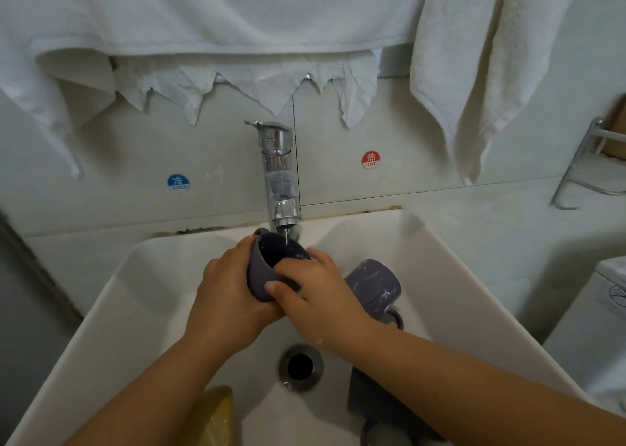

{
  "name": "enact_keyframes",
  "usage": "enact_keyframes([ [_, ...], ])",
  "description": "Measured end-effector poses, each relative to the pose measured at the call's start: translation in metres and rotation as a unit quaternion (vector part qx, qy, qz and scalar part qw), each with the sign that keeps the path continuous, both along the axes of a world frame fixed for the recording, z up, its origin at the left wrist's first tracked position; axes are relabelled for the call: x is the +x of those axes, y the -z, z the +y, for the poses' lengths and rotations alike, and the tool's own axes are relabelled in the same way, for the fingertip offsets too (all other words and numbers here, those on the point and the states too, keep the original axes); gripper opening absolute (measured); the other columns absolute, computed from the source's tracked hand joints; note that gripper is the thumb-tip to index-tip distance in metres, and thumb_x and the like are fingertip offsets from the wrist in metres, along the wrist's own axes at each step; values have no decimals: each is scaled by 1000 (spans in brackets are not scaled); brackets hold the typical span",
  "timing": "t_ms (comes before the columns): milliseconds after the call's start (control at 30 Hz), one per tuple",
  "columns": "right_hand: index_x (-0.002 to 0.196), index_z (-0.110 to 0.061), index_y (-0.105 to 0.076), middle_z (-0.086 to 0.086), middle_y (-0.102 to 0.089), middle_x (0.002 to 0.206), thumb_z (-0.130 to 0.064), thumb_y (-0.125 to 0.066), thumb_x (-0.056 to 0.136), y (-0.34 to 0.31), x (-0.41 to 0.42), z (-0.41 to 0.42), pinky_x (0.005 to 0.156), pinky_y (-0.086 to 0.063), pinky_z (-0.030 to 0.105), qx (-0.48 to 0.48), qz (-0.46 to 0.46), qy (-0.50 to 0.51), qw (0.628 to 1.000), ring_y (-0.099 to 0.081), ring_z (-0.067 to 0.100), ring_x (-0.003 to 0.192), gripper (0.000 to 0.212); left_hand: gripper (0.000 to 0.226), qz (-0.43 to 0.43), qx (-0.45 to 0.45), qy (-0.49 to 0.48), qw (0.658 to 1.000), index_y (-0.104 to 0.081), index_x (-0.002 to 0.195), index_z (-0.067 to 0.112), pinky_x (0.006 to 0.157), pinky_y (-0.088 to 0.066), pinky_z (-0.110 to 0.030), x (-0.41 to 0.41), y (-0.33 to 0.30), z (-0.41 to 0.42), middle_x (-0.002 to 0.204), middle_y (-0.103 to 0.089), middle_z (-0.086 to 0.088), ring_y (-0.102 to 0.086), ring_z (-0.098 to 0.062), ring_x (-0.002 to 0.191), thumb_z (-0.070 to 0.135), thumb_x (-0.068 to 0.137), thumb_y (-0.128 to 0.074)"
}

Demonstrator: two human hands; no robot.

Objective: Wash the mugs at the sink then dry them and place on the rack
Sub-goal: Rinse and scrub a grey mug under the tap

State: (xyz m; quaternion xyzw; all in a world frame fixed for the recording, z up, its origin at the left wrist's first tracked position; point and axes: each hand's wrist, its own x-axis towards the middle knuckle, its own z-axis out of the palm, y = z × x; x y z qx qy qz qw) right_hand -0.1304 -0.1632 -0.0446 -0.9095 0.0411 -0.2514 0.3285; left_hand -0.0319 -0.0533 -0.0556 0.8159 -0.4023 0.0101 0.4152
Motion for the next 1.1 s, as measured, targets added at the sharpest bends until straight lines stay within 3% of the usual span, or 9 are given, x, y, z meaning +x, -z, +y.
enact_keyframes([
  [67,79,-18,-53,-6,-51,75,-26,-51,96,-3,-2,2,67,-36,14,53,20,-17,998,-44,7,67,19,75,-21,16,-13,1000,-46,117,47,78,-57,-41,0,1,-1,101,-63,17,-60,-13,96,58,46,-67],
  [133,75,-20,-50,-8,-47,67,-31,-52,96,-5,-3,-2,57,-33,16,30,43,-4,999,-43,6,60,24,68,-21,30,-18,999,-45,111,49,77,-56,-37,-4,-1,-2,97,-61,19,-59,-9,91,56,48,-70],
  [267,61,-21,-46,-5,-47,58,-41,-53,94,-5,-3,-5,57,-36,26,69,54,23,996,-44,11,56,40,70,-72,106,-28,991,-44,118,40,80,-48,-33,-16,-4,-8,99,-55,16,-53,-15,95,49,58,-78],
  [467,83,-3,-61,8,-59,78,-19,-56,95,-8,6,1,74,-49,36,328,55,22,943,-57,18,76,21,89,-161,172,-84,968,-39,138,29,88,-40,-33,-19,-7,-10,119,-57,7,-52,-18,105,59,61,-75],
  [633,59,-17,-49,-5,-51,58,-30,-58,94,-8,6,-4,61,-44,26,307,43,44,950,-51,7,57,38,60,7,74,-17,997,-47,104,40,66,-47,-20,-22,-8,-12,90,-57,20,-58,-2,82,46,55,-82],
  [767,79,-10,-56,7,-56,78,-16,-53,96,-12,10,-4,74,-47,34,282,77,-1,956,-54,15,75,18,72,-17,64,1,998,-41,116,42,70,-39,-10,-22,-9,-7,95,-47,28,-51,6,83,37,61,-87],
  [867,69,-13,-52,4,-53,70,-15,-51,96,-12,9,-12,70,-42,33,276,68,27,958,-50,15,69,27,91,-36,65,5,997,-42,136,31,90,-45,-27,-15,-4,-2,118,-48,16,-49,-7,109,50,59,-86],
  [967,61,-19,-47,-5,-49,60,-16,-51,98,-14,7,-19,62,-38,27,318,42,51,946,-46,8,61,37,100,-103,35,-48,993,-42,137,28,91,-37,-27,-10,-3,4,126,-34,9,-31,-10,118,59,52,-86],
  [1100,70,-2,-54,18,-58,69,-18,-51,98,-14,6,-16,68,-45,33,338,29,21,941,-54,16,68,32,115,104,39,-65,992,-31,143,28,82,-48,-24,-4,-8,6,131,-47,1,-52,-14,108,45,48,-92],
])
